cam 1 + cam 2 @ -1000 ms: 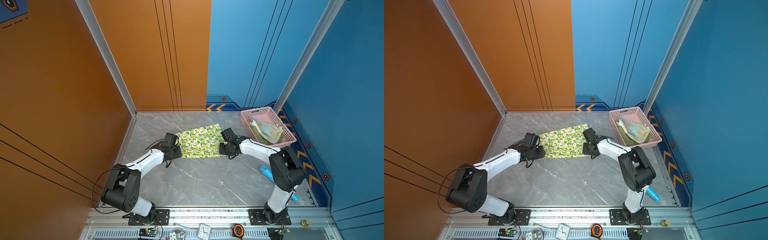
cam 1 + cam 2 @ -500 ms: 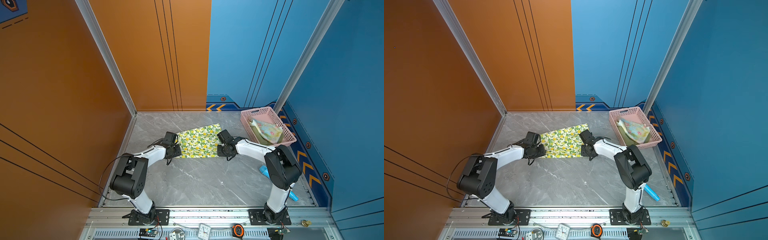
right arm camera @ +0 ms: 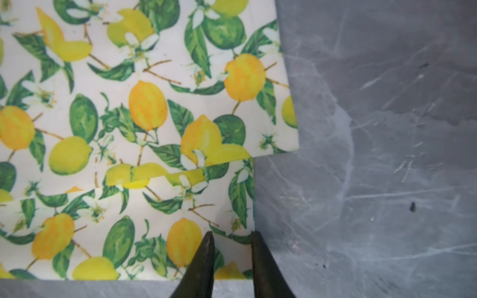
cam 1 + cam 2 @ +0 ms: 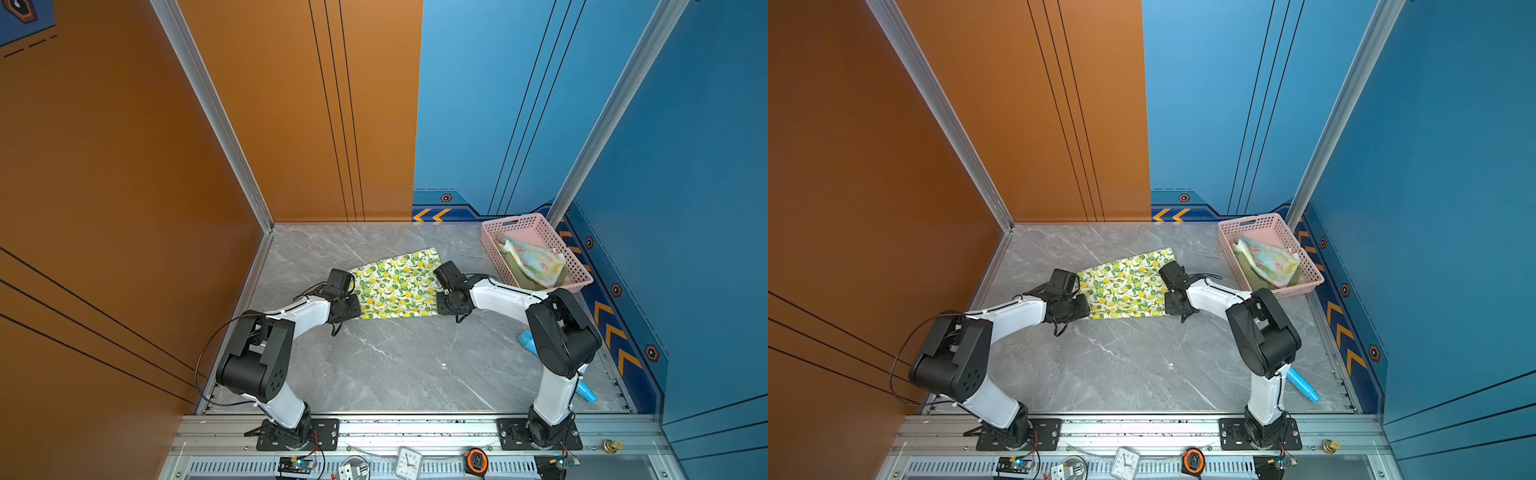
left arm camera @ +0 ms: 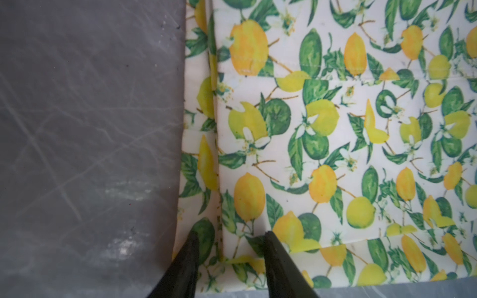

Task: Fold and stack skirts
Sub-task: Smooth out the skirt at the center of the table.

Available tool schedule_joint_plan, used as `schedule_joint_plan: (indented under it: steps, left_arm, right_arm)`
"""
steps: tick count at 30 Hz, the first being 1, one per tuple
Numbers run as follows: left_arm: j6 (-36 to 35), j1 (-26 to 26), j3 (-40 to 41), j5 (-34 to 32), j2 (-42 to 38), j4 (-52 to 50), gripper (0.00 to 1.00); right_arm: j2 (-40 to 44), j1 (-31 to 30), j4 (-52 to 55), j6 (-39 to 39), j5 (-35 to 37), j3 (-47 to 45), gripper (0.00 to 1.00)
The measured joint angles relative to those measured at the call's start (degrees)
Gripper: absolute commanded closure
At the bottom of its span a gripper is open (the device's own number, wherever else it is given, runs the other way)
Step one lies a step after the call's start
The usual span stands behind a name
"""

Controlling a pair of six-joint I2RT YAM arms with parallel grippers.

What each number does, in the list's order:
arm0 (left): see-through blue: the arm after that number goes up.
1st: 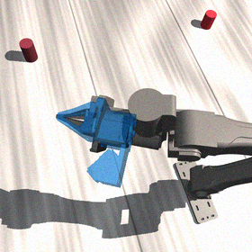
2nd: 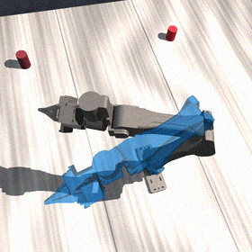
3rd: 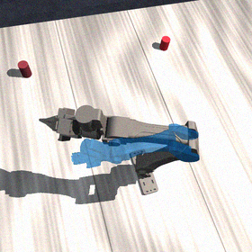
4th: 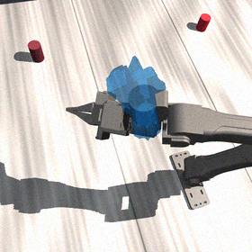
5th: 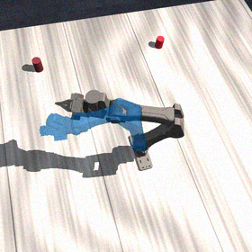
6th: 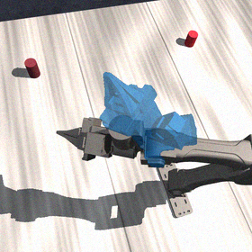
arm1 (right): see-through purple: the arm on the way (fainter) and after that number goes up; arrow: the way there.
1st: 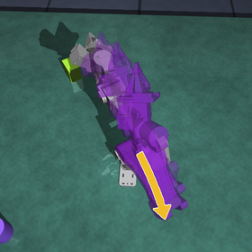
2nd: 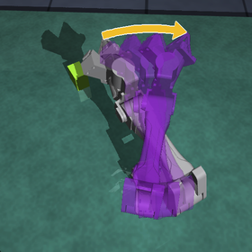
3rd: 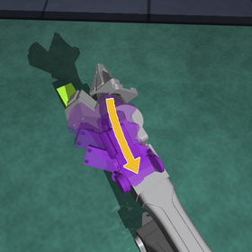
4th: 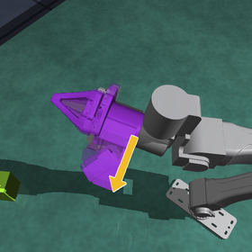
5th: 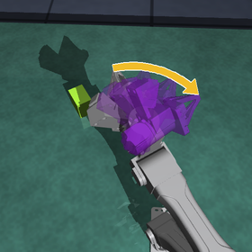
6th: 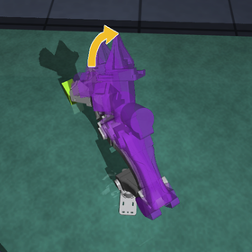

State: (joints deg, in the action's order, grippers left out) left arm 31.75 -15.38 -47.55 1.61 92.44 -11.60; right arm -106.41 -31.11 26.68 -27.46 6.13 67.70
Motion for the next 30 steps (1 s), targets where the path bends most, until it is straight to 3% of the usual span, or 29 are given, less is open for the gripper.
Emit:
schedule_joint_plan:
  steps: [5,12,20,25,30]
  left_arm:
    - [1.0,0.0,0.0,0.2,-2.6,-0.9,0.46]
    - [2.7,0.0,-1.7,0.9,-4.1,-1.7,0.44]
    - [4.4,-0.2,-3.1,1.5,-2.8,-1.7,0.45]
    - [5.2,-0.5,-3.1,1.5,0.0,-1.4,0.50]
    - [5.7,-0.5,-3.1,1.7,1.9,1.4,0.65]
  right_arm:
    - [0.1,3.5,0.0,-0.1,-2.1,2.0,0.52]
    - [0.3,8.7,-2.0,-2.9,-8.2,3.1,0.44]
    - [0.0,9.6,-5.3,-5.9,-13.5,3.7,0.43]
    - [-0.3,10.0,-6.0,-6.7,-14.6,3.7,0.43]
    - [-0.3,10.3,-6.9,-7.1,-15.2,3.6,0.43]
